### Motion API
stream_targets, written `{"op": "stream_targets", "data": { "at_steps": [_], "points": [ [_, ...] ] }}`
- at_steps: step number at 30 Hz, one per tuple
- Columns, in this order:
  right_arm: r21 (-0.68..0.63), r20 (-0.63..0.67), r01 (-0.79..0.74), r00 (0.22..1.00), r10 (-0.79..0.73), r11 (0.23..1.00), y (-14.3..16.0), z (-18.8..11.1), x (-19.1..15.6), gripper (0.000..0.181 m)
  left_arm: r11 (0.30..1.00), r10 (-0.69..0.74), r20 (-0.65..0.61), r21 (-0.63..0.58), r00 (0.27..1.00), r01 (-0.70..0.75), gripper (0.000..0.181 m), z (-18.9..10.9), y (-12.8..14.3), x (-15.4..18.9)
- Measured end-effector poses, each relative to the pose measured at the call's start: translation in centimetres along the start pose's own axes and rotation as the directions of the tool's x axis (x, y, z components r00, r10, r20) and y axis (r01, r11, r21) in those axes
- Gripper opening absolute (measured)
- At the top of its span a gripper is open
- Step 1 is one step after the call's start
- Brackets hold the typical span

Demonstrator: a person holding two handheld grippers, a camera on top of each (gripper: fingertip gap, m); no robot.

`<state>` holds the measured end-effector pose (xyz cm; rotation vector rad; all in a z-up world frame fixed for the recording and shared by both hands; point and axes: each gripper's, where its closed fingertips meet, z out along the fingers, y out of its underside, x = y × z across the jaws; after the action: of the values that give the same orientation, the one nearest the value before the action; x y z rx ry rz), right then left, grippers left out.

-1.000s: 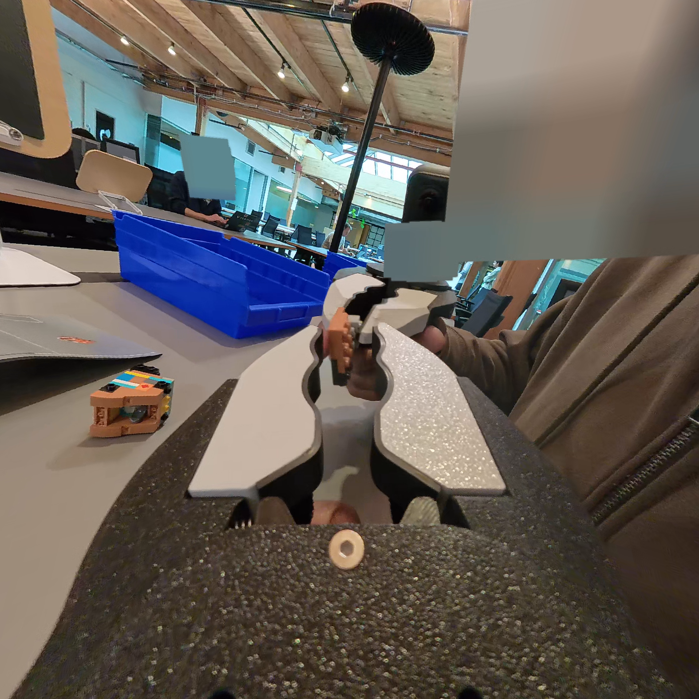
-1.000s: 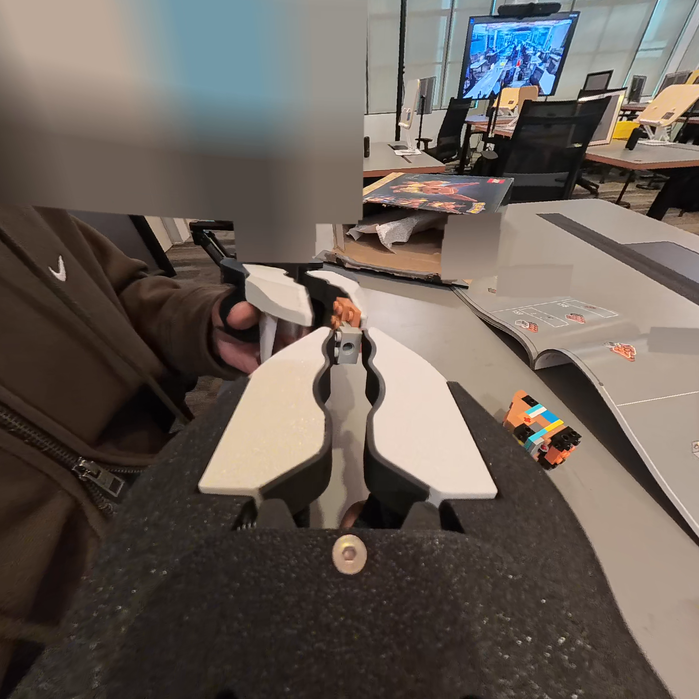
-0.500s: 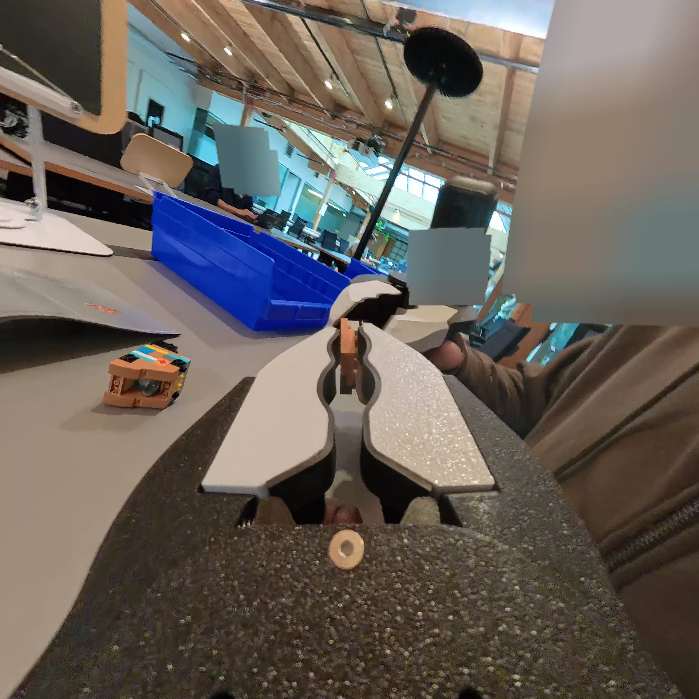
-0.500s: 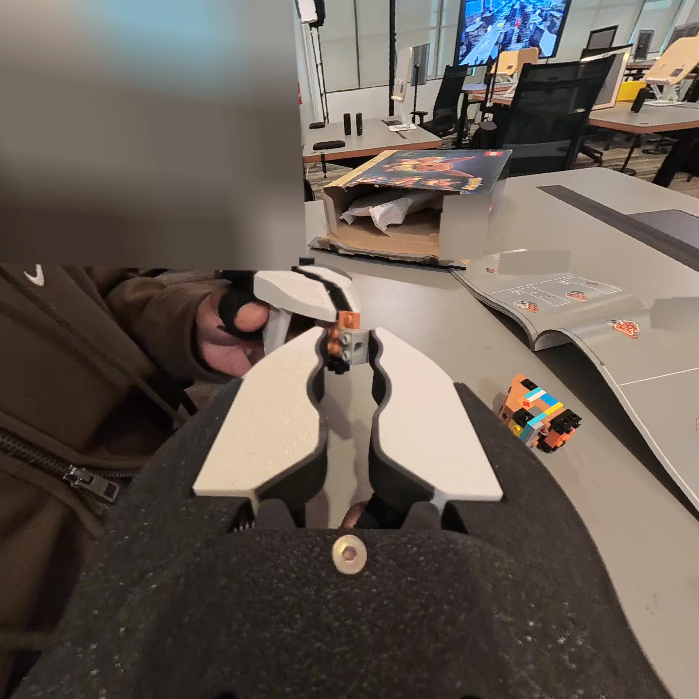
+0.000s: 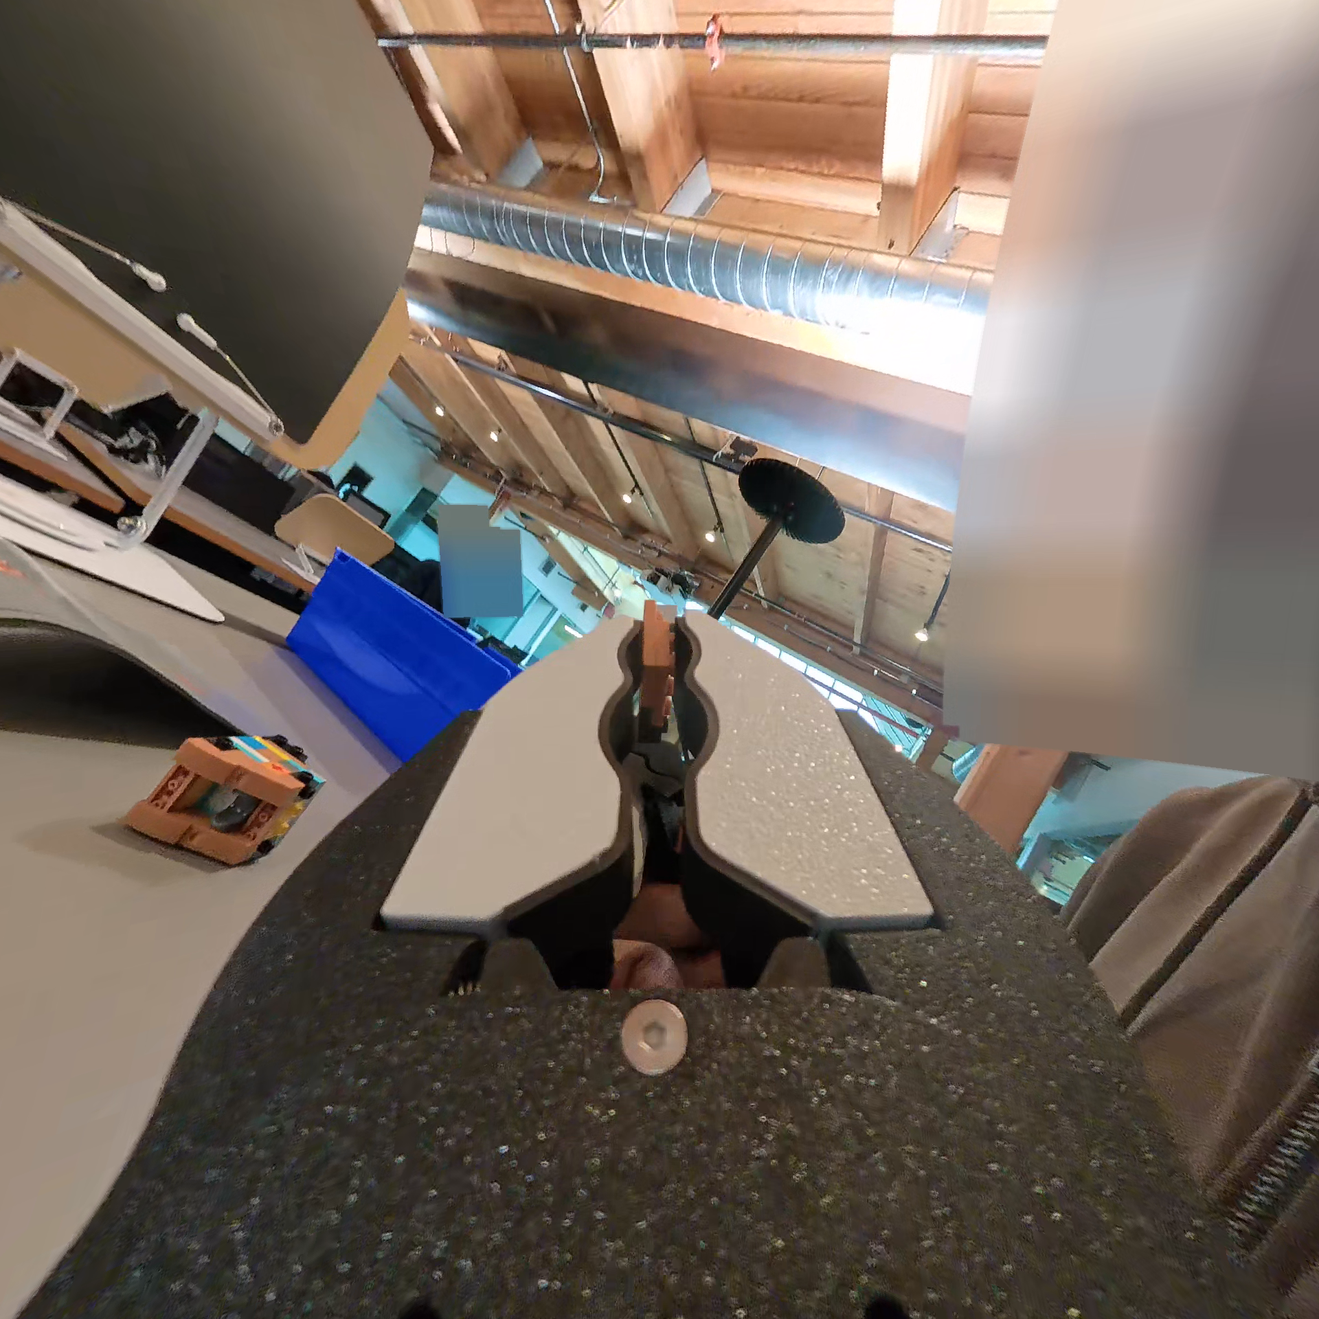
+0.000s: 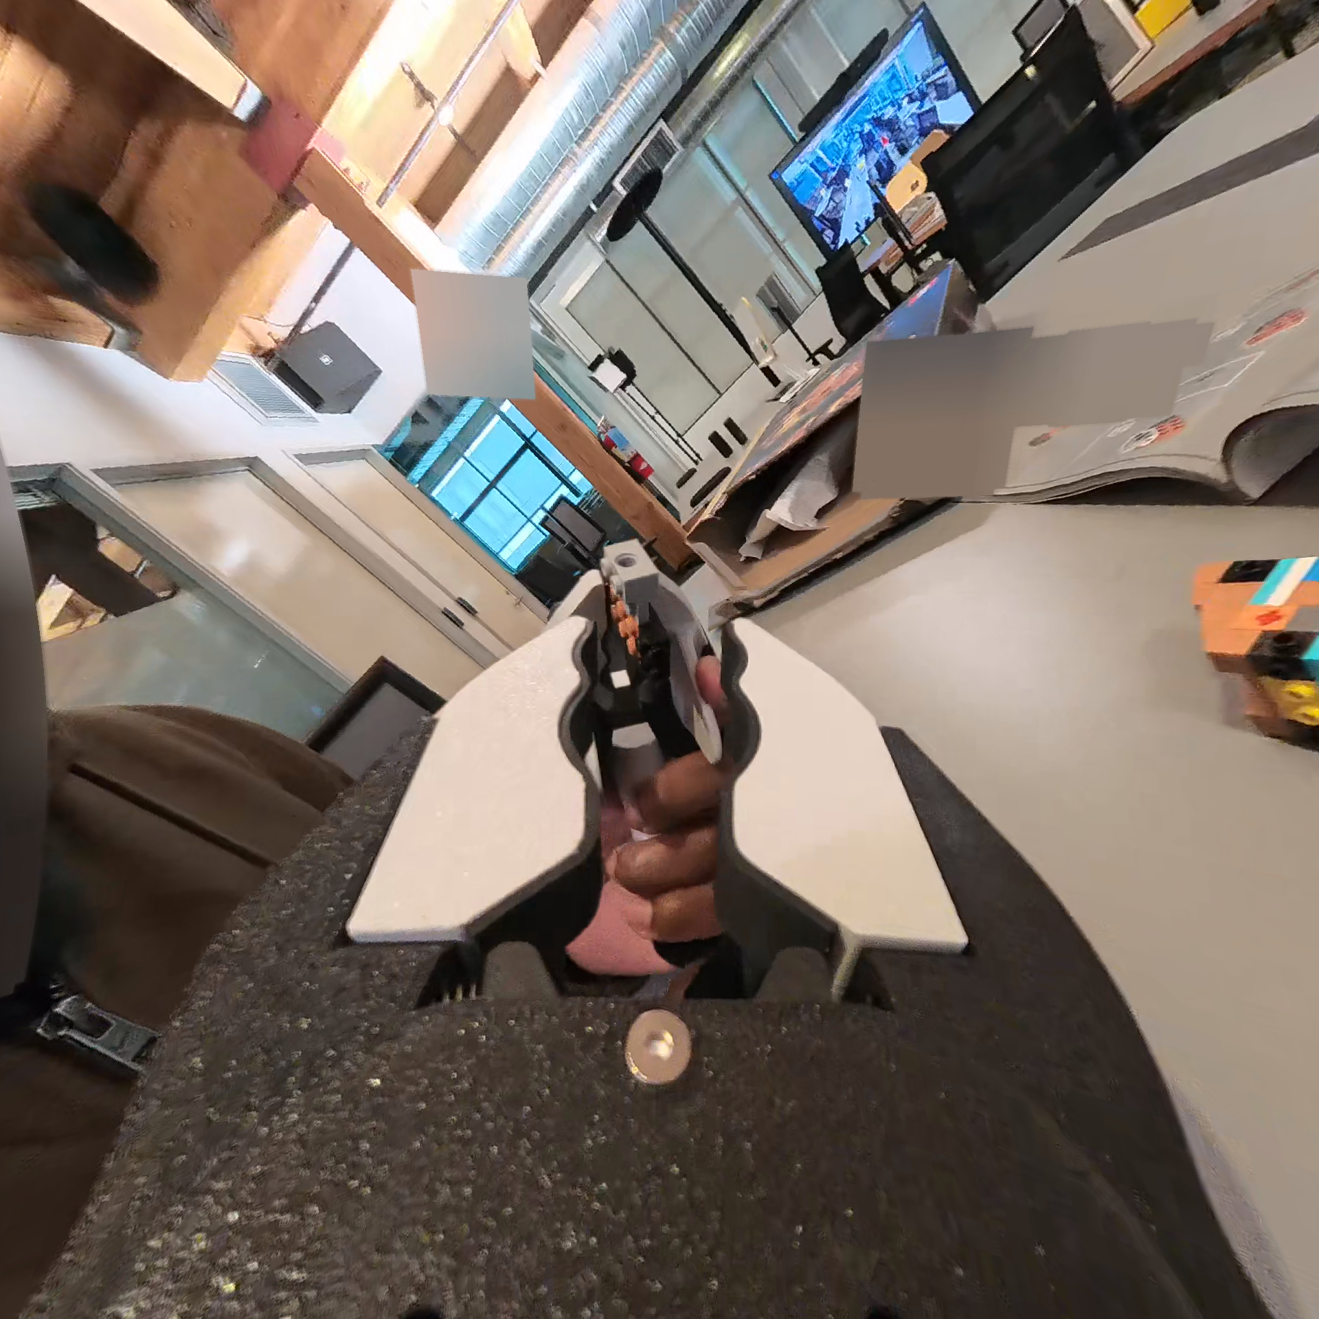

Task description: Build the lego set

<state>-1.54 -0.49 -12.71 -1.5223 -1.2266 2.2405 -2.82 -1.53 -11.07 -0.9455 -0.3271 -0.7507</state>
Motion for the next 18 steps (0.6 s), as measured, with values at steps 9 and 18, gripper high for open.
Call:
{"op": "stream_targets", "data": {
  "at_steps": [9,18],
  "points": [
    [0.049,0.056,-0.102,0.993,0.099,0.994,0.4,0.9,-0.7,0.028,0.997,0.031,-0.04,0.07,0.999,-0.028,0.008,0.2,0.0,1.1],
    [0.113,0.081,-0.107,0.992,0.099,0.988,-0.2,0.9,-1.2,0.024,0.995,0.075,-0.031,0.067,0.997,-0.072,0.008,0.3,0.3,1.3]
  ]
}}
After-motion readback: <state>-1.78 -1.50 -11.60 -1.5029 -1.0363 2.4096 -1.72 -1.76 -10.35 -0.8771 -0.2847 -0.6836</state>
